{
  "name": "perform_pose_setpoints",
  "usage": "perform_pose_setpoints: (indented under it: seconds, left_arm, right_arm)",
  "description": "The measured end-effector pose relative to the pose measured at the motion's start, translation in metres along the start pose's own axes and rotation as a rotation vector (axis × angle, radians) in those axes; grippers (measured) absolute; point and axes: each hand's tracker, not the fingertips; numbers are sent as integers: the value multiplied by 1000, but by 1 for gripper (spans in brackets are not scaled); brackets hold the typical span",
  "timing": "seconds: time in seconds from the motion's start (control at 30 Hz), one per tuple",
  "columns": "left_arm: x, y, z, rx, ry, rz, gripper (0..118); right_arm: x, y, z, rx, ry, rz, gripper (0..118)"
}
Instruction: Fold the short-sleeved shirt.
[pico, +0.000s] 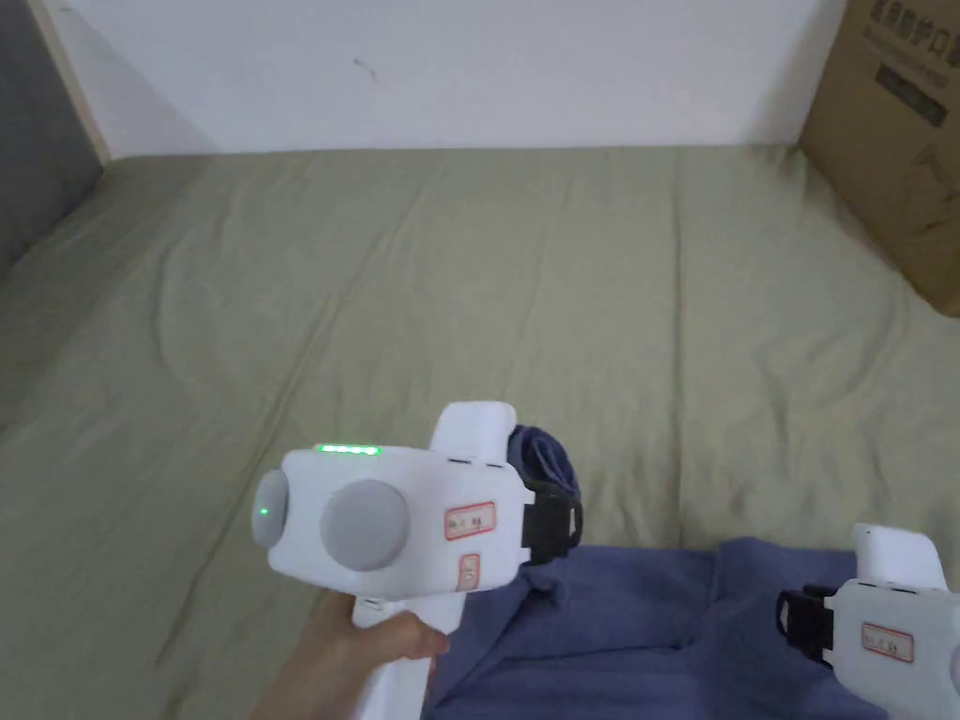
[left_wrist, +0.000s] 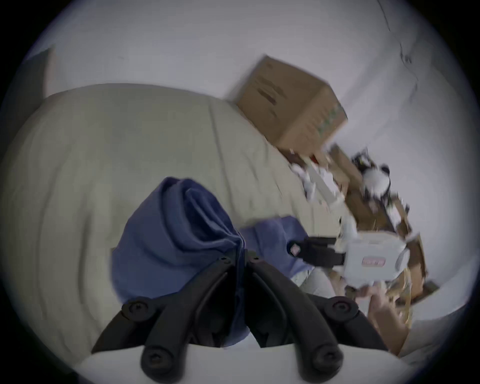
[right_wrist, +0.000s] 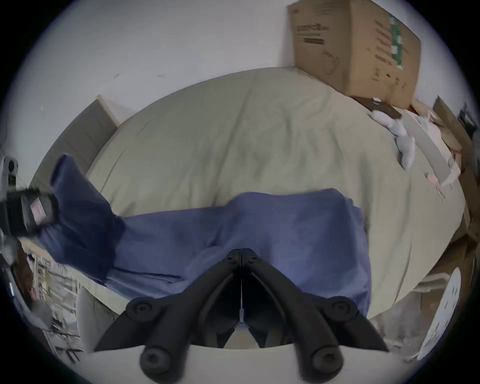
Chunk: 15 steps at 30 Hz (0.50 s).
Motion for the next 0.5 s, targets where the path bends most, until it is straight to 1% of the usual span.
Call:
perform_pose_setpoints:
  seconds: [0.07, 0.13, 0.2, 0.23, 0.3, 0.33, 0.4, 0.43, 0.5]
  left_arm:
    - [17, -14, -39, -68, 4, -55, 5]
    - [23, -35, -74, -141, 5, -74, 5]
    - [23, -57, -101, -213, 45, -83, 6]
    - [21, -66, -110, -231, 56, -112, 16]
    - [15, -75, -119, -249, 63, -78, 42]
    - [12, -70, -113, -222, 11, -1, 60]
    - [8, -60, -99, -169, -116, 143, 102]
    - [8, -55, -93, -150, -125, 163, 112]
    - [4, -38, -68, -76, -97, 153, 104]
  right_arm:
    - [16, -4, 2, -2, -10, -42, 1]
    - [36, -7, 1, -5, -19, -80, 1]
    - [50, -10, 0, -14, -23, -118, 1]
    - [55, -11, 0, -16, -27, -128, 1]
    - [60, -12, 3, -12, -37, -135, 1]
    - [61, -12, 5, -9, -50, -129, 1]
    - [62, -10, 7, 3, -80, -104, 1]
    - [62, -10, 9, 6, -77, -105, 1]
    - [63, -8, 11, 18, -60, -118, 1]
